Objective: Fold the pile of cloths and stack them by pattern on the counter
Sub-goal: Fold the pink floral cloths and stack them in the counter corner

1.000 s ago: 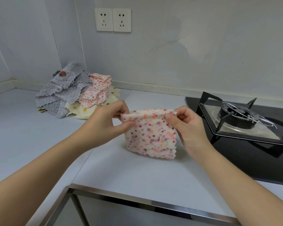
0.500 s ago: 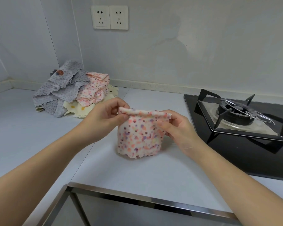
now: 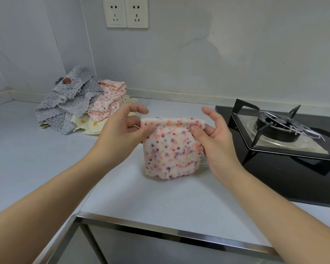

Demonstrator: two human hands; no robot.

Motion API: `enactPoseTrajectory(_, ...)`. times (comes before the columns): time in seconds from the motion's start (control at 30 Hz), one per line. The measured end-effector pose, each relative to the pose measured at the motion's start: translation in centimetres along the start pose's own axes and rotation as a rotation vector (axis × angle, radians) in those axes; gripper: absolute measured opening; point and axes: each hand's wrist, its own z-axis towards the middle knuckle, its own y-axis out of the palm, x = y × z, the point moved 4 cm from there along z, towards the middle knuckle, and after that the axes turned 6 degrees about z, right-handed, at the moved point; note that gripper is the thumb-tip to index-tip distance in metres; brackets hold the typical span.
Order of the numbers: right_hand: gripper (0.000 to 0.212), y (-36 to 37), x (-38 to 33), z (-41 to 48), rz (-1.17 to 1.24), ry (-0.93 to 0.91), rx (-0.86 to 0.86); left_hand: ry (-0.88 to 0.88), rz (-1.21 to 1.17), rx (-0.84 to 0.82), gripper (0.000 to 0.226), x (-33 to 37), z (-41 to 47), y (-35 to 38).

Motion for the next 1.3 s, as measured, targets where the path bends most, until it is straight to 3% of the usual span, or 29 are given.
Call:
enactPoseTrajectory(0.07,0.044,-0.1,0.3,0.2,0.052,0.062,0.026,-0.139,-0.101,-0.006,0.028,-0.9,-0.2,0.9)
enactPoseTrajectory(0.2,0.027,0.2,1.3,-0.1,0.193,0.328,-0.047,-0.423,-0.284,-0.069,0.021,-2.7,-0.9,2.2)
enactPoseTrajectory(0.27,0.026,0.4,2.0,-0.5,0.155,0.392,-0.06,-0.432,-0.225,0.02,0.021,-3.3,-1.0,2.1)
enactPoseTrajectory(0.37,0.025,0.8,2.8,-1.0,0.076,0.345,0.006,-0.383,-0.026,0.154,0.03,-4.0,-1.1,2.0)
enactPoseTrajectory(0.5,0.028,1.1,3.7,-1.3,0.038,0.338,0.045,-0.353,0.063,0.212,0.03,-3.8,-1.2,2.0)
enactPoseTrajectory(0.57,0.025,1.0,3.9,-1.6,0.051,0.357,0.061,-0.408,0.03,0.191,0.03,-3.9,-1.0,1.7)
enactPoseTrajectory(0.7,0.022,0.4,3.9,-0.6,0.189,0.556,0.084,-0.6,-0.131,-0.005,0.021,-3.9,0.8,2.1)
enactPoseTrajectory(0.77,0.024,0.7,2.8,0.6,0.211,0.616,0.053,-0.605,-0.112,0.005,0.02,-3.2,2.4,2.1)
enactPoseTrajectory(0.83,0.02,1.1,1.4,2.6,0.157,0.567,0.057,-0.537,0.037,0.097,0.028,-2.1,4.5,1.8)
enactPoseTrajectory(1.03,0.031,3.0,-4.3,6.4,-0.334,0.093,0.289,-0.213,0.544,0.278,0.03,4.0,8.2,3.2)
enactPoseTrajectory(1.2,0.034,3.4,-9.6,8.8,-0.509,0.043,0.321,-0.199,0.599,0.271,0.027,9.1,10.4,1.9)
enactPoseTrajectory(1.3,0.033,3.5,-12.2,9.6,-0.553,0.058,0.315,-0.207,0.506,0.237,0.031,11.6,11.3,1.3)
